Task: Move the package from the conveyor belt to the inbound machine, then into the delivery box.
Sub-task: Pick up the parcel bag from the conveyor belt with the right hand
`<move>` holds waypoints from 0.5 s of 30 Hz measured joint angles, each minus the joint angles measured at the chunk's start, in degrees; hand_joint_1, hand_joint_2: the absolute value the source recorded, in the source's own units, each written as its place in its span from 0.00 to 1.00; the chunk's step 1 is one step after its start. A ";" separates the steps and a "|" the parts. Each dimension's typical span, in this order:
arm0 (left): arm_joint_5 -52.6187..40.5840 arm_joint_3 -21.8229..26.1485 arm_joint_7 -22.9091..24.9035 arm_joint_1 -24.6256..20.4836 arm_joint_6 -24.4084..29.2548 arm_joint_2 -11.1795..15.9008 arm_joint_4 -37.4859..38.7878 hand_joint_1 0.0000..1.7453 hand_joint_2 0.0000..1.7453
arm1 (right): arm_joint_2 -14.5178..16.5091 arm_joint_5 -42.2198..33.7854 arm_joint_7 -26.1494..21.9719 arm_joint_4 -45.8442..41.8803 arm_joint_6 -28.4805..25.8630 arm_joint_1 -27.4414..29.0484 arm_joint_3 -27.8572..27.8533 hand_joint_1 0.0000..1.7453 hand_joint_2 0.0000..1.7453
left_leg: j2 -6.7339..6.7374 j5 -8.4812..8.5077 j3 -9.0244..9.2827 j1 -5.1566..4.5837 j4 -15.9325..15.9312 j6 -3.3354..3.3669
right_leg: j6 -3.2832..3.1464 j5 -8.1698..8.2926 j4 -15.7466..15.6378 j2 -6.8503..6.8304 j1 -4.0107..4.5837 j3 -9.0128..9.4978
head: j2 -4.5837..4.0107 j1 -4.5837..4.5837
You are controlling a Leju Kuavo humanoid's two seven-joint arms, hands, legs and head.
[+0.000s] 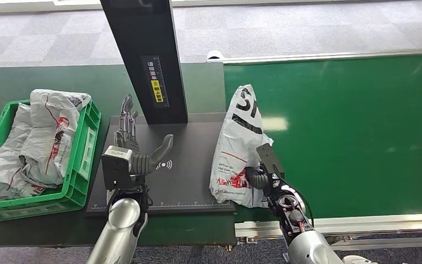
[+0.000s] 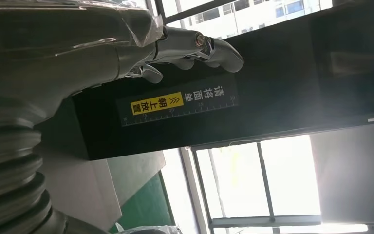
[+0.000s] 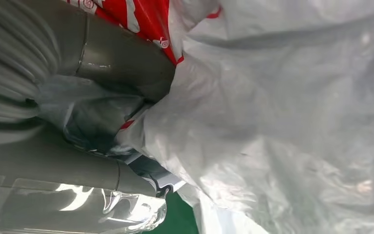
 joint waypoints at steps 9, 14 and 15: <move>-1.57 0.62 0.64 2.05 1.55 0.34 -2.96 0.00 1.00 | 1.98 -1.83 -8.87 -10.74 -9.52 0.88 2.91 1.00 1.00 | -0.01 0.01 -0.02 0.00 0.00 -0.01 | 0.00 0.00 0.01 -0.01 0.00 -0.03 | 0.00 -0.01; -1.99 1.25 0.92 2.94 1.55 0.43 -4.87 0.00 1.00 | 2.42 -3.90 -6.20 -22.79 -10.35 3.16 8.36 1.00 1.00 | -0.01 0.01 -0.03 0.00 -0.01 -0.01 | 0.00 -0.01 0.01 -0.02 0.00 -0.03 | 0.00 -0.01; -2.00 1.34 0.93 3.03 1.55 0.44 -5.09 0.00 1.00 | 2.42 -4.23 -6.17 -24.08 -10.47 3.48 9.07 1.00 1.00 | -0.01 0.01 -0.03 0.00 -0.01 -0.01 | 0.00 -0.01 0.01 -0.02 0.00 -0.03 | 0.00 0.00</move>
